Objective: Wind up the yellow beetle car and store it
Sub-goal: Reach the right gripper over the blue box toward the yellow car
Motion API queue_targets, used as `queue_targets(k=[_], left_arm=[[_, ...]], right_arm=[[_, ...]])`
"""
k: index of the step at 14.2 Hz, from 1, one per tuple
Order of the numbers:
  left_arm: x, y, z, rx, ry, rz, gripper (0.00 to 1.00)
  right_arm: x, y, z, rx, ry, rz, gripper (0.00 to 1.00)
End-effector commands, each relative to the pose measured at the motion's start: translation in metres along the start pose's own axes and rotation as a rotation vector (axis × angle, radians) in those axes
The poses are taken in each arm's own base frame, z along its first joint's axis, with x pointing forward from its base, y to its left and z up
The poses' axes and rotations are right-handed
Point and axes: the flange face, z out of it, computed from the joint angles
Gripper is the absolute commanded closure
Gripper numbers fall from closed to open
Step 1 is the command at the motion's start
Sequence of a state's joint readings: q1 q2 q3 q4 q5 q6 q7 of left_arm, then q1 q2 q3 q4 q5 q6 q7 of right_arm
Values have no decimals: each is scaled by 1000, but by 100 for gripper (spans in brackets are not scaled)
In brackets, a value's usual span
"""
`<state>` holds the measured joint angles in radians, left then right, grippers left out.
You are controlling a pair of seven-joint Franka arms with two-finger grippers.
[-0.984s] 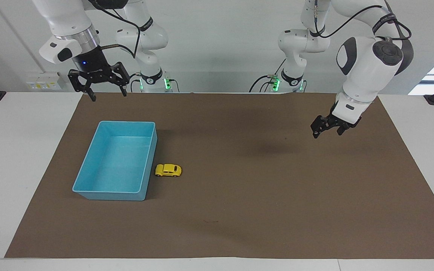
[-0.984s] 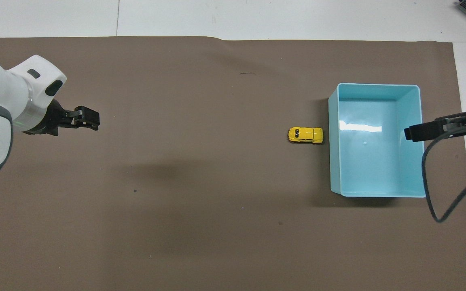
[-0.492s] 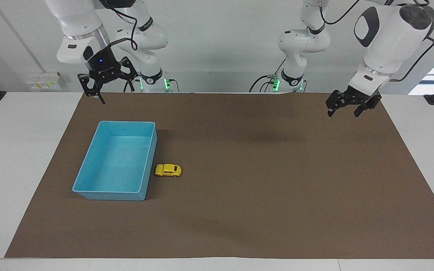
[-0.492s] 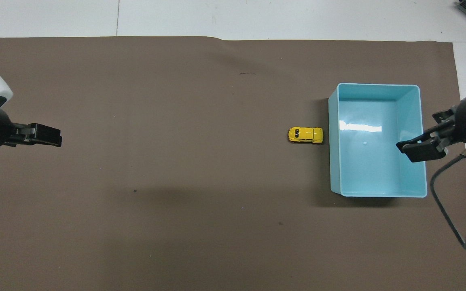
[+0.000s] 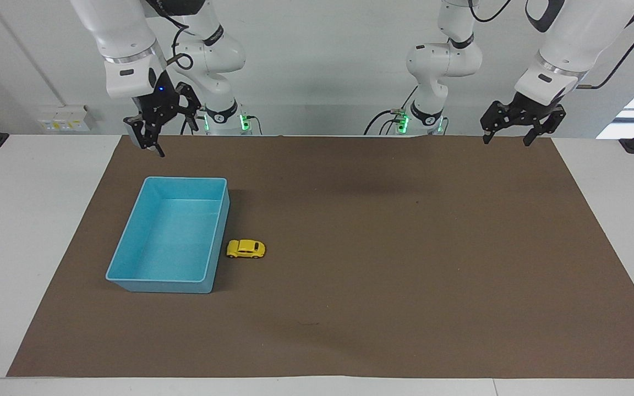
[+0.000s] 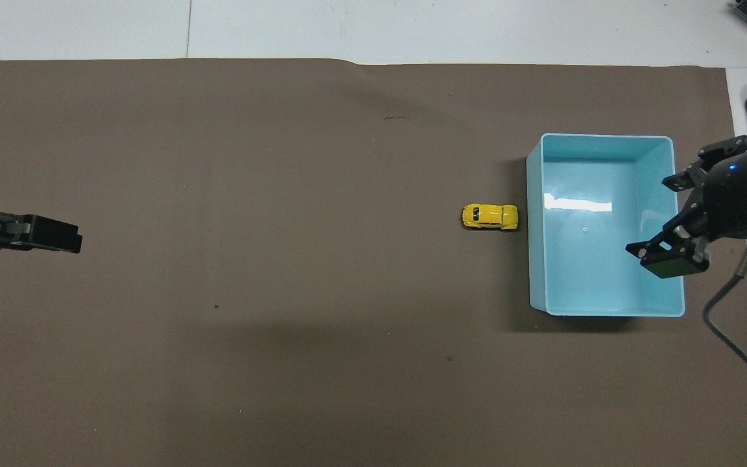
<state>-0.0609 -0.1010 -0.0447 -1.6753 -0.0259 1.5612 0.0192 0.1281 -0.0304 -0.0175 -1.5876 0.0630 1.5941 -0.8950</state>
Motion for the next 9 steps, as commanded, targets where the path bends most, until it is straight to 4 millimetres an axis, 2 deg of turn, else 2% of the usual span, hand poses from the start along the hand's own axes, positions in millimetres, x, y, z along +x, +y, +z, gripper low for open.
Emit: queue_targets(k=[1, 6, 9], left_arm=[[0, -3, -3, 4, -13, 6, 0], [-4, -5, -1, 2, -47, 12, 0], [-3, -13, 0, 1, -40, 24, 0]], right_arm=[[11, 1, 21, 18, -8, -106, 0], [33, 5, 53, 42, -62, -291, 0], [51, 0, 75, 53, -107, -374, 0]])
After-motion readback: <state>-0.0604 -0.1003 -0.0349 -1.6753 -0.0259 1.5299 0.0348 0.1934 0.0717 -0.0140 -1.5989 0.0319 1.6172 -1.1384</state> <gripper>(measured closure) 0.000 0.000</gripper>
